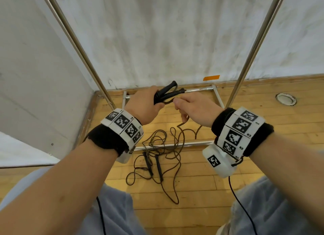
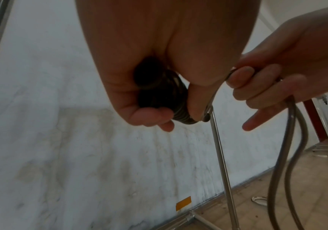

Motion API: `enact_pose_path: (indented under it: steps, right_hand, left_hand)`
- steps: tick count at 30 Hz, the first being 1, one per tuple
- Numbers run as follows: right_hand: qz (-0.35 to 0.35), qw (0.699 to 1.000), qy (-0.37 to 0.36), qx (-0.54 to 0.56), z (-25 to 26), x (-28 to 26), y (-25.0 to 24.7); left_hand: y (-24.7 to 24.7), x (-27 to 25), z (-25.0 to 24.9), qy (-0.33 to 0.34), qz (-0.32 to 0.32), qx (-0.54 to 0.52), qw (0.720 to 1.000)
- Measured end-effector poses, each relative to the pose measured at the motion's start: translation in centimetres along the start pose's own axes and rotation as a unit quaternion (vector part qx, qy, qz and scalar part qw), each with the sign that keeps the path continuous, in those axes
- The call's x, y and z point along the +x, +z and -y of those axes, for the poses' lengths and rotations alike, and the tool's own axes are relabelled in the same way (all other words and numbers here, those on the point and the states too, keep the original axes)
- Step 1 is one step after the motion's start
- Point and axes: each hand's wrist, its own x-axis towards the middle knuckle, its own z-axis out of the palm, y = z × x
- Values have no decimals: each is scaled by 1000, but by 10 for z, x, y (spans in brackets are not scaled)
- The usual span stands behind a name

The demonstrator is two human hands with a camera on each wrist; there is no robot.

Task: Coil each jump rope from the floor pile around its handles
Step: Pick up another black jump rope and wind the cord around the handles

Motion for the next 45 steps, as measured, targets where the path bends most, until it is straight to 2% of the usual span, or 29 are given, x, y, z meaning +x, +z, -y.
enact_pose_path:
  steps: [4, 7, 10, 14, 20, 27, 30, 33, 35, 37, 40, 45]
  right_hand:
    - [6, 1000, 3, -21, 3, -2, 1]
    - [-48, 993, -16, -102, 3, -1, -4]
    - [-117, 972, -43, -198, 2, 1, -13]
    - [-152, 958, -57, -238, -1, 3, -20]
    - [-165, 977, 0, -136, -8, 10, -39]
    - [-67, 997, 35, -8, -12, 9, -54]
    - [-50, 996, 40, 61, -15, 8, -41]
    - [-35, 975, 40, 214, -16, 6, -22]
    - [-34, 971, 11, 238, -13, 5, -12]
    - [-63, 983, -26, 171, -8, 5, -4]
    - [-99, 992, -78, -7, -1, 5, -2]
    - [-94, 984, -66, -138, 7, 7, -7]
  left_hand:
    - [2, -3, -5, -8, 17, 27, 999]
    - [6, -9, -14, 16, 32, 53, 998]
    - [9, -16, -24, 60, 10, 91, 994]
    - [13, -20, -35, 89, 7, 73, 993]
    - [6, -23, -42, 155, -27, 19, 987]
    - [-11, -34, -52, 189, -38, -110, 975]
    - [-18, -36, -55, 165, -53, -166, 971]
    - [-23, -30, -51, 98, -83, -231, 965]
    - [-25, -24, -48, 59, -119, -259, 957]
    - [-26, -20, -48, 25, -138, -304, 942]
    - [-28, -16, -48, 7, -147, -357, 923]
    - [-29, -14, -50, 23, -152, -332, 930]
